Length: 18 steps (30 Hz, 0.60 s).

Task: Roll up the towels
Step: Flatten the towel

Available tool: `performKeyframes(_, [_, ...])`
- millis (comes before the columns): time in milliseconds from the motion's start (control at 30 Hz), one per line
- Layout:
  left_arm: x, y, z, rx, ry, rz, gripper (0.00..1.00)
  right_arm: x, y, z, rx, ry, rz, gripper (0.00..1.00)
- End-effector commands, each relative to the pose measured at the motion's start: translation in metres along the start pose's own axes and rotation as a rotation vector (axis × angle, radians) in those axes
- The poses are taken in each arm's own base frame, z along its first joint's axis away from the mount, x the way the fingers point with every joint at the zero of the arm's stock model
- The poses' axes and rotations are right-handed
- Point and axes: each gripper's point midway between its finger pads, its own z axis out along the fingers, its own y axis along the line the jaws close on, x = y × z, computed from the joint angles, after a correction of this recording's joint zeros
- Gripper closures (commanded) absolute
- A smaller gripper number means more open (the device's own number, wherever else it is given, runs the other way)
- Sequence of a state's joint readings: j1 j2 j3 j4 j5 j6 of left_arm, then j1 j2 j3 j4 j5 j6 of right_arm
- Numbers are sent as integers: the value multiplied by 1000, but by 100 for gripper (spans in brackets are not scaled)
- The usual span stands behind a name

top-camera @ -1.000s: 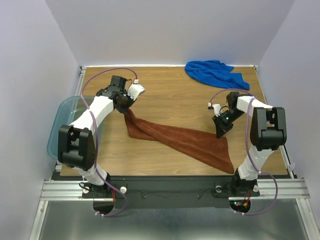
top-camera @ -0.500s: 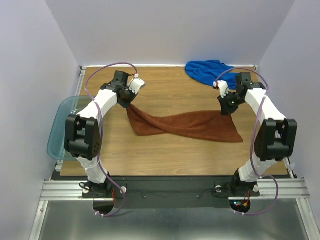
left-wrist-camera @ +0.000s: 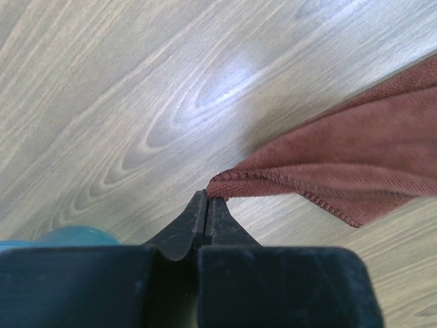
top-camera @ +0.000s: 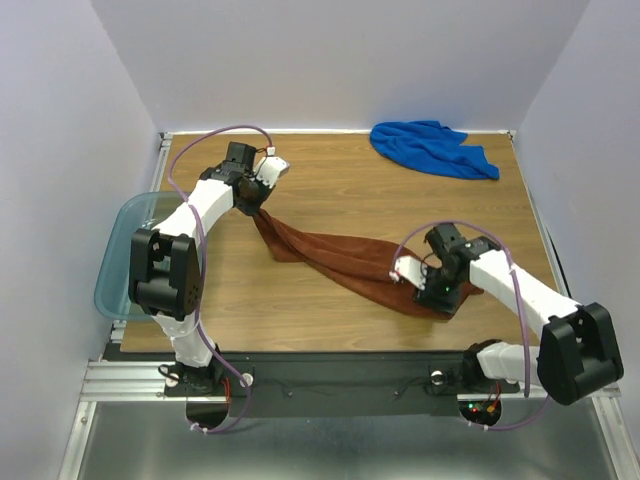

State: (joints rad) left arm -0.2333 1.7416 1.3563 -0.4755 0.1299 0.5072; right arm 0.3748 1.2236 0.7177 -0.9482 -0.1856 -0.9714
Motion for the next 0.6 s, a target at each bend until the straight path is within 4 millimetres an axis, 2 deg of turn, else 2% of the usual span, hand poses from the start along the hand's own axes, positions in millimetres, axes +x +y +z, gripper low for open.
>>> performKeyframes(0, [-3,0,-3,11,-20,-23,100,-54,-32,-44,79,-171,98,41])
performKeyframes(33, [-3,-1,-3,19,-22,-23,100,-74,-34,-58,62,-245,147,41])
performKeyframes(167, [-5,-3,-4,30,-27,-24,100,-92,-32,-54,-44,-265,262,50])
performKeyframes(233, [-6,-4,-5,35,-31,-26,100,-88,-32,-43,-80,-221,288,60])
performKeyframes(300, [-6,-5,-5,42,-30,-26,100,-80,-31,-33,-93,-179,301,64])
performKeyframes(367, [-6,-7,-6,49,-34,-26,100,-72,-28,-25,-109,-133,318,65])
performKeyframes(433, [-4,-9,-5,57,-31,-25,100,-55,-26,-15,-110,-60,340,65])
performKeyframes(567, [-1,-12,-2,73,-25,-27,100,-31,-27,-7,-116,-7,386,65])
